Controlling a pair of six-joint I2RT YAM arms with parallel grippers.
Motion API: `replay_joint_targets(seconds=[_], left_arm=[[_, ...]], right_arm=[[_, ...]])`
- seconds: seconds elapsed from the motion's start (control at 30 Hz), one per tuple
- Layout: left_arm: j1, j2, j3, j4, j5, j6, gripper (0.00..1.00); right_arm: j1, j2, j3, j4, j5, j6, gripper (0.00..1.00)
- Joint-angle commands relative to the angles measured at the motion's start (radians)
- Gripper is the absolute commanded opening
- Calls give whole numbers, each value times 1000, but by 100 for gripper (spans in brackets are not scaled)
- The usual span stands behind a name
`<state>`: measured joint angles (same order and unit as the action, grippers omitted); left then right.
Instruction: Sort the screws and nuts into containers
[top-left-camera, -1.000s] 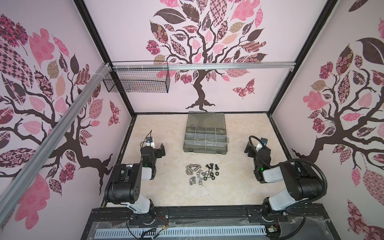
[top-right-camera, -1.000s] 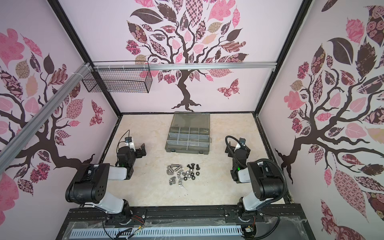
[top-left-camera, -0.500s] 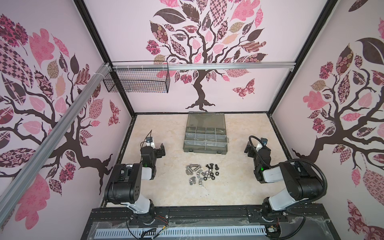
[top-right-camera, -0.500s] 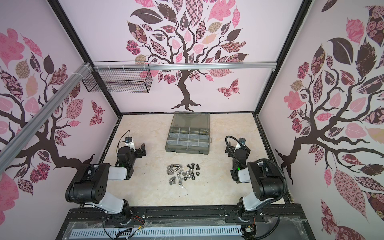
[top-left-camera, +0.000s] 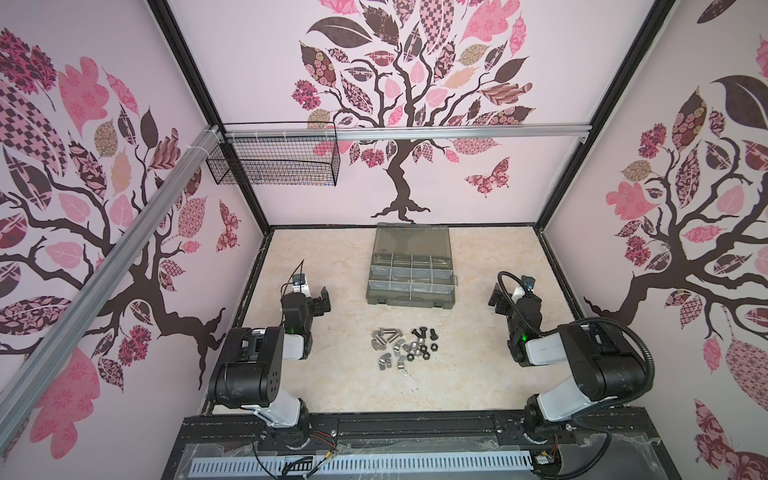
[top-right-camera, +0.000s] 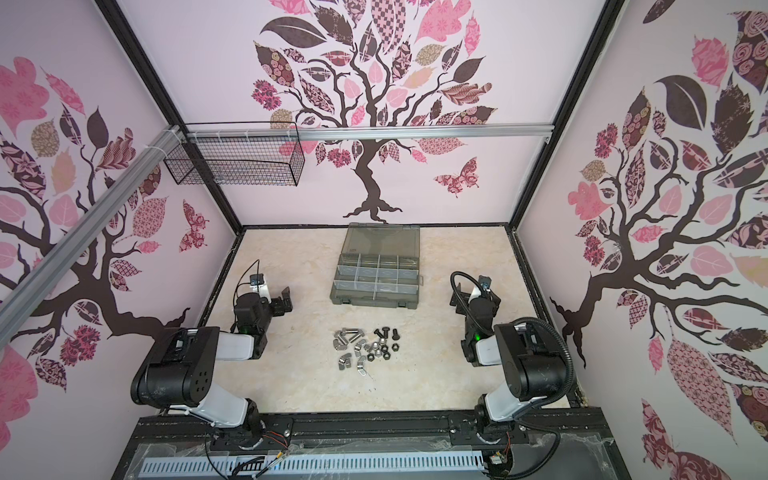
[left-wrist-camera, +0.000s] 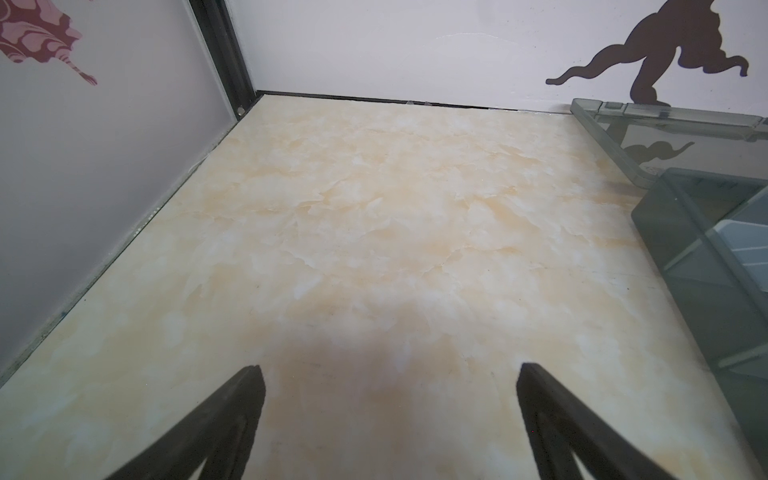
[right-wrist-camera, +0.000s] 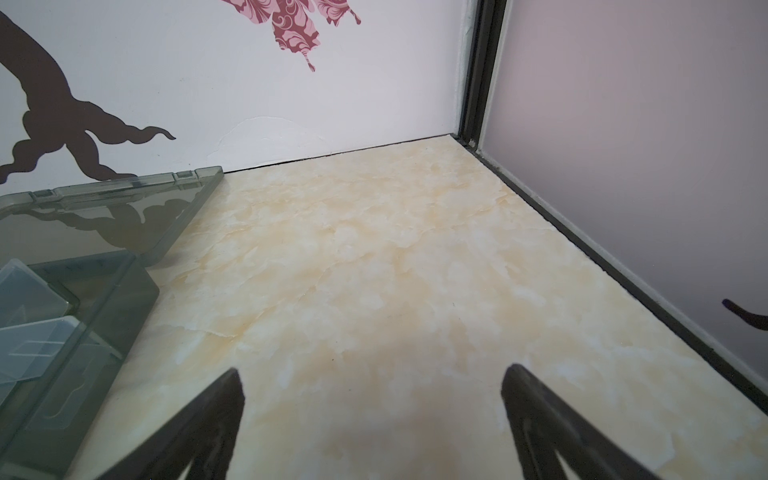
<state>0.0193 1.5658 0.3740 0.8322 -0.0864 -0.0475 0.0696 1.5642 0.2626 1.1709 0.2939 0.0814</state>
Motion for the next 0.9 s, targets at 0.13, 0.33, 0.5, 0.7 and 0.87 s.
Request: replay_joint_targets(seconds=[0.13, 0.33, 0.5, 0.7, 0.87], left_arm=[[0, -85, 91, -169, -7, 5, 98], [-28, -313, 366, -798, -13, -118, 98], [-161, -434, 472, -1134, 50, -119, 98], [-295, -580, 418, -1343, 48, -193, 95], [-409, -677, 367, -1478, -19, -260, 89]], right_arm=[[9, -46, -22, 42, 24, -11, 100], [69, -333, 273, -771, 8, 99, 100], [190, -445, 381, -1042, -100, 185, 99], [362, -512, 401, -1298, -140, 269, 99], [456, -581, 353, -1420, -173, 304, 99]])
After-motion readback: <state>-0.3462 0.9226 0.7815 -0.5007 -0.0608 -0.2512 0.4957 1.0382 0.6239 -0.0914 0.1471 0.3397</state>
